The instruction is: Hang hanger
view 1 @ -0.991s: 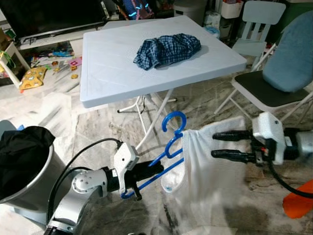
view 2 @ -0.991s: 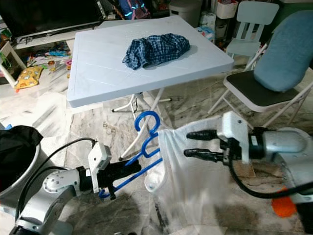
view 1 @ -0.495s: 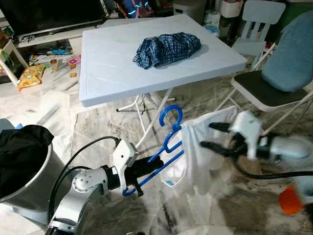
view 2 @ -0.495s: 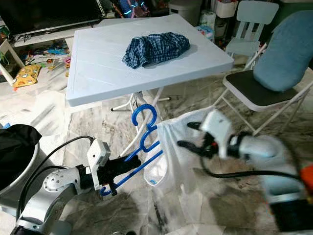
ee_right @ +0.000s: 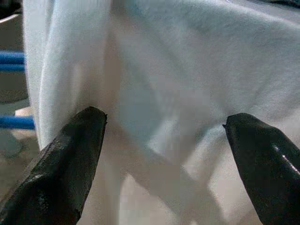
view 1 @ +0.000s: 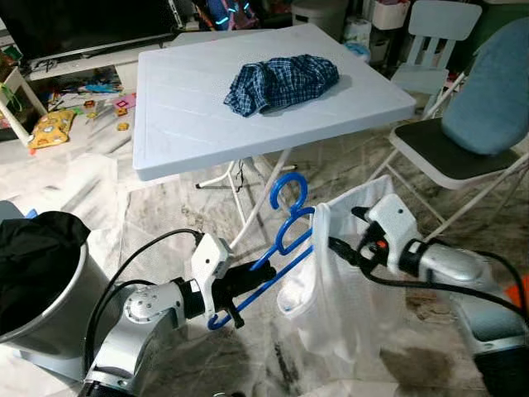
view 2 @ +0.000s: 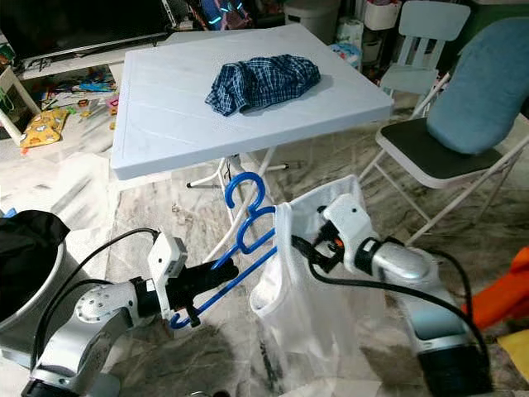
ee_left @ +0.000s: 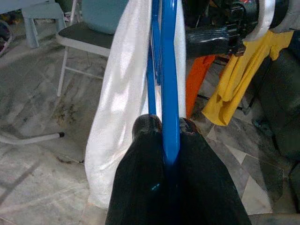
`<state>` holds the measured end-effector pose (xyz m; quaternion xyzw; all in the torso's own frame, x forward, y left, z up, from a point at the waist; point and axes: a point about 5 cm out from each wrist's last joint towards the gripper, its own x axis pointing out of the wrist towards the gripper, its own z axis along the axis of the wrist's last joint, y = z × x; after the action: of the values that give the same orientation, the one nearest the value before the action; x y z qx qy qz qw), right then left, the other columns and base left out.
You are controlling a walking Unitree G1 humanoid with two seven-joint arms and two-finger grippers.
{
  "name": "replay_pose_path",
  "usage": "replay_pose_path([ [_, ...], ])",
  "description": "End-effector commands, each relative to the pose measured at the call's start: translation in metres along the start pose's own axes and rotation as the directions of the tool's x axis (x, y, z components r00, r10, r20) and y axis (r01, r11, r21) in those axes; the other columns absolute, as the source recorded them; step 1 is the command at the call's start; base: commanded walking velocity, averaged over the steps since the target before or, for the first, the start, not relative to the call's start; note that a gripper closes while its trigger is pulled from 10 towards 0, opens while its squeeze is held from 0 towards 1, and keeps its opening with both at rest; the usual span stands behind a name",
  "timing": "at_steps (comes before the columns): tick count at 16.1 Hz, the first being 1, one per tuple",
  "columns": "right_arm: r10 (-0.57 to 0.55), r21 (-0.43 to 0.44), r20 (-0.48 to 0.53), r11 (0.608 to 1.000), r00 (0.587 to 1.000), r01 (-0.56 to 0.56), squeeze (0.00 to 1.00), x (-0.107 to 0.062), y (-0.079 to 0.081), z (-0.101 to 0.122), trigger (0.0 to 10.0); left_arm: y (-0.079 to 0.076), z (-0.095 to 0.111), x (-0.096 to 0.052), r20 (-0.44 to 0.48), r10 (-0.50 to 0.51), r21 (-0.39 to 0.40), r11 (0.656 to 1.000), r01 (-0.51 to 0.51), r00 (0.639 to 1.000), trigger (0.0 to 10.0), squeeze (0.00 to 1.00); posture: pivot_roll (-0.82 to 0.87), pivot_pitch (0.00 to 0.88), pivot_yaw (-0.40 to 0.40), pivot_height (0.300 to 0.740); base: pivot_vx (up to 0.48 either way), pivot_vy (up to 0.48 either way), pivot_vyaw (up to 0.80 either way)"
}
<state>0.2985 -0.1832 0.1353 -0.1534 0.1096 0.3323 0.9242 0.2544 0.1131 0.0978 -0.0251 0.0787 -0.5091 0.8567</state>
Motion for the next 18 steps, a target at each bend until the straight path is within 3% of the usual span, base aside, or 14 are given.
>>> replay_pose_path([
  [1,-0.023,0.033,-0.023,0.999,0.999,0.024,0.76,0.001,-0.002,-0.004,0.0,0.003,0.017,0.001,0.067,-0.005,0.045,0.999,0.002,0.998,0.0,0.0,-0.18,0.058,0.071,0.74,0.0,0.0,0.0],
  [2,-0.031,0.049,-0.021,0.998,0.999,0.032,0.0,0.002,-0.001,-0.005,0.0,0.003,0.017,0.001,0.067,-0.005,0.045,0.999,0.002,0.998,0.0,0.0,-0.18,0.057,0.07,0.74,0.0,0.0,0.0],
  [6,-0.053,0.111,-0.002,0.992,0.999,0.053,0.0,0.006,0.003,-0.007,0.0,0.003,0.018,0.0,0.069,0.0,0.043,0.999,-0.003,0.998,0.0,0.0,-0.18,0.057,0.068,0.74,0.0,0.0,0.0],
  [10,-0.088,0.226,0.046,0.971,0.995,0.076,0.0,0.006,-0.002,-0.003,0.0,0.005,0.018,0.001,0.072,0.006,0.045,0.999,-0.009,0.997,0.0,0.0,-0.18,0.055,0.066,0.74,0.0,0.0,0.0],
  [18,-0.19,0.248,0.054,0.954,0.98,0.171,0.0,0.008,-0.011,-0.002,0.0,0.005,0.019,0.002,0.077,0.014,0.047,0.999,-0.018,0.997,0.0,0.0,-0.17,0.049,0.064,0.74,0.0,0.0,0.0],
])
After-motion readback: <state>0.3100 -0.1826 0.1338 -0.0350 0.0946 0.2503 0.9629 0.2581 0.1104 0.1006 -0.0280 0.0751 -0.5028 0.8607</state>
